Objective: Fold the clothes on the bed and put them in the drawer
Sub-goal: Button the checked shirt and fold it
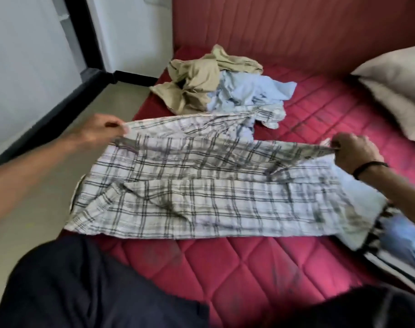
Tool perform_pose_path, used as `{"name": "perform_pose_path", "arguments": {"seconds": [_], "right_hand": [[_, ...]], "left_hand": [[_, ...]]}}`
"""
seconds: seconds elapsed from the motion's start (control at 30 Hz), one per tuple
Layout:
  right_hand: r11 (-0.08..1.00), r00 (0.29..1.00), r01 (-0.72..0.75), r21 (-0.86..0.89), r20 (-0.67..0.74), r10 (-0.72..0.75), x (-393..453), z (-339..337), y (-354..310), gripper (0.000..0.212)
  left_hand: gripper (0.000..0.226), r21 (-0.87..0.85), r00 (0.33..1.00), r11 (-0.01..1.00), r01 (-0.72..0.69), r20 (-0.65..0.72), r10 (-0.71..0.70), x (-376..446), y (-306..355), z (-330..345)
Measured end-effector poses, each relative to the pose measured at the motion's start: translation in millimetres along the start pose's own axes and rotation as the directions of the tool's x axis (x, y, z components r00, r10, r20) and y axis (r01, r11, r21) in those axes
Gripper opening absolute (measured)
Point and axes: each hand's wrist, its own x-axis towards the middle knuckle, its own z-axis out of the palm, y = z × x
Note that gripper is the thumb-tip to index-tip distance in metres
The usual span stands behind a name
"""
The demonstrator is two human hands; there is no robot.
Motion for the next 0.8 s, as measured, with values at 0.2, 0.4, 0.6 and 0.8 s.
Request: {"name": "perform_pose_path", "arguments": {"seconds": [0.2, 0.4, 0.6, 0.8], "right_hand": [[0.988, 0.996, 0.036, 0.149, 0.074, -0.048, -98.5, 52.5, 29.8, 0.013], [0.992, 0.990, 0.057, 0.114, 0.124, -0.071, -131.8, 72.7, 40.1, 0.024], [0.996, 0.949, 0.063, -0.056, 0.313, -0.043, -139.5, 73.7, 19.5, 0.018], [0.995, 0.915, 0.058, -0.083, 0.403, -0.020, -113.5, 58.7, -30.1, 0.027]], "left_hand": [[0.065, 0.262, 0.954, 0.963, -0.058, 0.298, -0.024, -119.5, -27.8, -11.7], [0.015, 0.462, 0.899, 0.844, -0.272, 0.434, 0.052, -131.9, -36.1, -2.1], [0.013, 0.706, 0.860, 0.645, -0.294, 0.490, -0.144, -124.4, -32.9, 13.4], [0.044, 0.616, 0.838, 0.783, -0.079, 0.467, -0.282, -125.7, -21.2, 31.9]]}}
